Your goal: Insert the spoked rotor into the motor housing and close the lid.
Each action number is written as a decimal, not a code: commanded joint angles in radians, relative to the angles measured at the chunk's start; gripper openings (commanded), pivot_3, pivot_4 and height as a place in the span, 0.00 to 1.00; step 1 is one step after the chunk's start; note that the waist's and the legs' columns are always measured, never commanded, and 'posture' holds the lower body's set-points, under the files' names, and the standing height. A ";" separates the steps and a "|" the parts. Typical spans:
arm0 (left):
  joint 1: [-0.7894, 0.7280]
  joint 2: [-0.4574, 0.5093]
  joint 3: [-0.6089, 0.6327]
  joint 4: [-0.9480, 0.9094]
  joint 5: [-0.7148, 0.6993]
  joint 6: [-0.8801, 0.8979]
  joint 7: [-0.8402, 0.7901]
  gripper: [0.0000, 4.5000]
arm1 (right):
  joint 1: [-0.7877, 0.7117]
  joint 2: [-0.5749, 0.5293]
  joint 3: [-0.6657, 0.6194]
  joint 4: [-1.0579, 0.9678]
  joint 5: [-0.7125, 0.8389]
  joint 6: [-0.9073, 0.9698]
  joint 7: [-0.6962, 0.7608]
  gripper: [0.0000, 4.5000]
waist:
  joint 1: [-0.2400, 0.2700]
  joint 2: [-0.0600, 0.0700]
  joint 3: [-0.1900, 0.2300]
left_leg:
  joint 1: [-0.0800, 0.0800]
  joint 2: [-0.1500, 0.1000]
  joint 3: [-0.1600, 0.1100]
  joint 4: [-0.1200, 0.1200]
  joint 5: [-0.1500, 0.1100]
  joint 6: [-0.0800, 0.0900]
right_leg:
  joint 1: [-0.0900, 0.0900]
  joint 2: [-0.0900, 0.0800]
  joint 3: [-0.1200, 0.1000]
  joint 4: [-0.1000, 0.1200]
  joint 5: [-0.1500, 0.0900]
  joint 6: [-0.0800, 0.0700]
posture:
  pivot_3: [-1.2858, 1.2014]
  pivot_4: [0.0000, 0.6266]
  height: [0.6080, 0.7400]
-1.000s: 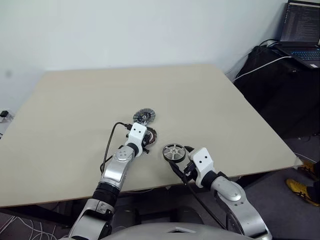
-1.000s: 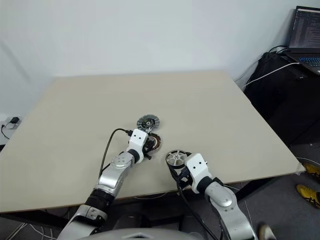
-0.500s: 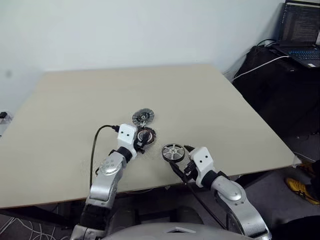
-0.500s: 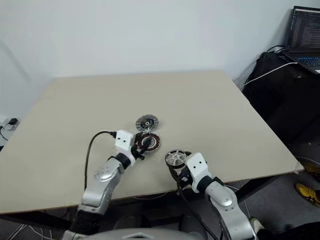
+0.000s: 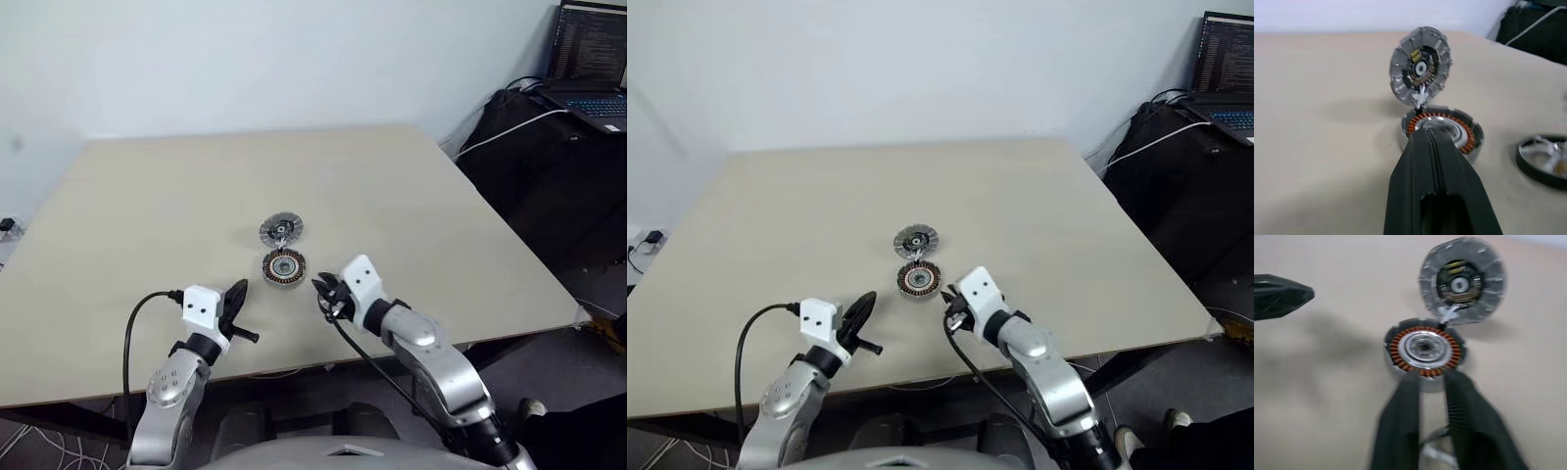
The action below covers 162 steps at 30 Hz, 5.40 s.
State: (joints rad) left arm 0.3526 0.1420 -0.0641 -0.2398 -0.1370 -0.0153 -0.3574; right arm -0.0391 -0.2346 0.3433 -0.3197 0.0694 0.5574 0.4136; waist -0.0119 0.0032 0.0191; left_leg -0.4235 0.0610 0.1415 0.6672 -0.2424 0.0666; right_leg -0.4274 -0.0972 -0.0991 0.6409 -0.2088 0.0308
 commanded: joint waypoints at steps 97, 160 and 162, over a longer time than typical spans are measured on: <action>-0.007 -0.005 -0.083 0.111 0.068 -0.127 0.051 0.00 | -0.359 0.223 -0.049 0.455 -0.101 -0.155 0.038 0.00 | -0.021 0.007 0.001 | -0.005 0.000 0.001 -0.001 0.000 0.000 | -0.005 0.001 0.000 0.000 0.000 0.000 | 0.52 0.00 1.00; -0.017 0.027 -0.094 0.090 0.059 -0.062 0.031 0.00 | 0.086 0.354 -0.762 0.118 0.963 0.598 -0.408 0.15 | -0.010 0.014 0.002 | -0.006 0.000 0.000 -0.009 0.000 -0.001 | -0.003 0.003 -0.001 -0.012 0.001 0.000 | 0.52 0.00 1.00; -0.014 0.026 -0.094 0.088 0.058 -0.062 0.031 0.00 | 0.093 0.349 -0.759 0.112 0.984 0.605 -0.424 0.09 | -0.010 0.014 0.002 | -0.006 0.000 0.000 -0.009 0.000 -0.001 | -0.003 0.003 -0.001 -0.012 0.001 0.000 | 0.52 0.00 1.00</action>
State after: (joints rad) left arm 0.3410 0.1633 -0.1648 -0.1137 -0.0794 -0.0728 -0.3279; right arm 0.0494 0.0856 -0.4249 -0.1766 1.0224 1.1623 0.0028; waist -0.0221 0.0169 0.0210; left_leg -0.4290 0.0613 0.1411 0.6580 -0.2429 0.0660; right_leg -0.4300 -0.0945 -0.1001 0.6287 -0.2080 0.0311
